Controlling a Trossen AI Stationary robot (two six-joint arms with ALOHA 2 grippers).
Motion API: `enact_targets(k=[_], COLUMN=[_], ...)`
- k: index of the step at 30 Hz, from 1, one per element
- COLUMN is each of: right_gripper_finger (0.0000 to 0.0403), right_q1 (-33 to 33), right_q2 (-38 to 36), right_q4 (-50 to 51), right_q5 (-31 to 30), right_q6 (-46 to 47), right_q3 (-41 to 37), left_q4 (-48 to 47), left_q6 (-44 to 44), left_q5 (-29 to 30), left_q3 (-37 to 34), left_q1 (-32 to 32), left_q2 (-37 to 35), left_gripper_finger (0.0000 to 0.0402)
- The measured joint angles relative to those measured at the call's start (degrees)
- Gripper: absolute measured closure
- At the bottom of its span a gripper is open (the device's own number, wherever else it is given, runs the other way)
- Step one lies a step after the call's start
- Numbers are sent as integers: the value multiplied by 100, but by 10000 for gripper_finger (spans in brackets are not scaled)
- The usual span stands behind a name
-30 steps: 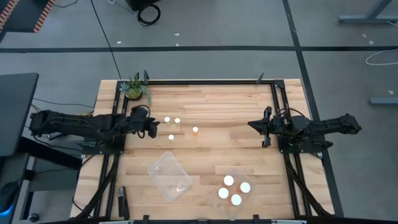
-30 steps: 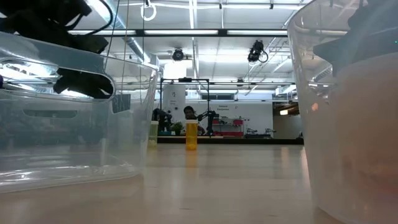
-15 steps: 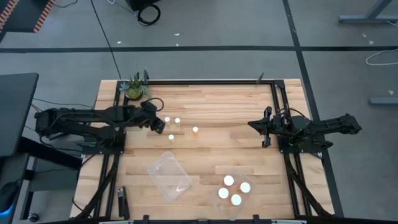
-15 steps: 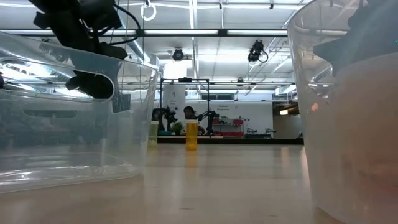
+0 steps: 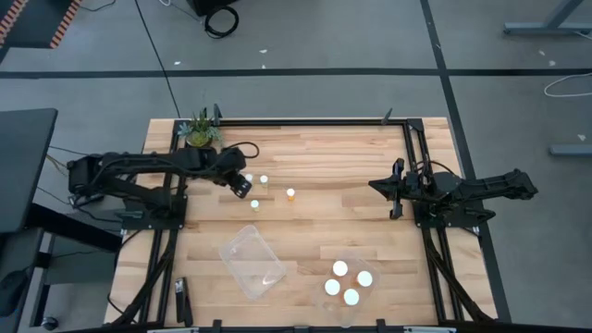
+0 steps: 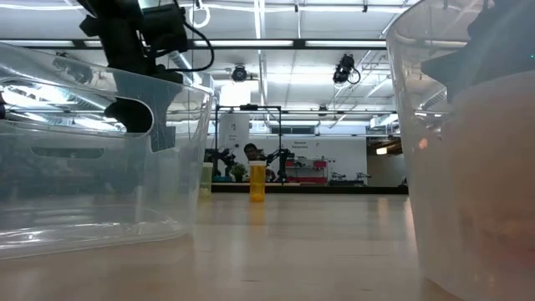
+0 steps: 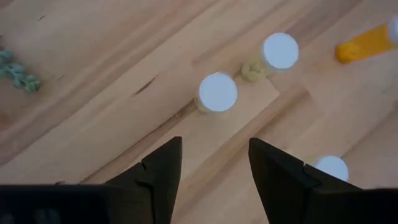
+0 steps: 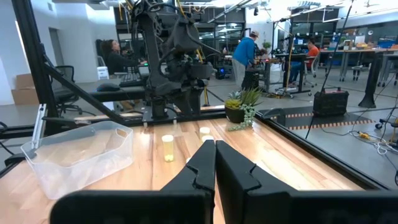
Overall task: Pick and place medicine bottles into bin by pill shape (circle, oval)
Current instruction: Put the small yellow pill bottle into the left transparent bin
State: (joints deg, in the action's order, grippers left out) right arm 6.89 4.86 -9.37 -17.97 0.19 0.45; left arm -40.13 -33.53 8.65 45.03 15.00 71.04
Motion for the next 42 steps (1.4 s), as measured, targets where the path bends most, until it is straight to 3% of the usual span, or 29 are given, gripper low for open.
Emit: enact_targets(k=[15,33,42], right_gripper_finger=[383,383,383], right_q1=[0,1,-1], right_q2=[1,1,1], right_q4=[0,2,2], right_q5=[2,1,2], right_q6=[0,1,1], right_q3=[0,0,0], left_q4=[-237,11,87], left_q6=[1114,1171,1168], left_q5=[6,51,71], left_q3=[806,866,864], left_q1=[136,155,166], left_q2=[1360,1911,1911], left_gripper_finger=[132,133,170])
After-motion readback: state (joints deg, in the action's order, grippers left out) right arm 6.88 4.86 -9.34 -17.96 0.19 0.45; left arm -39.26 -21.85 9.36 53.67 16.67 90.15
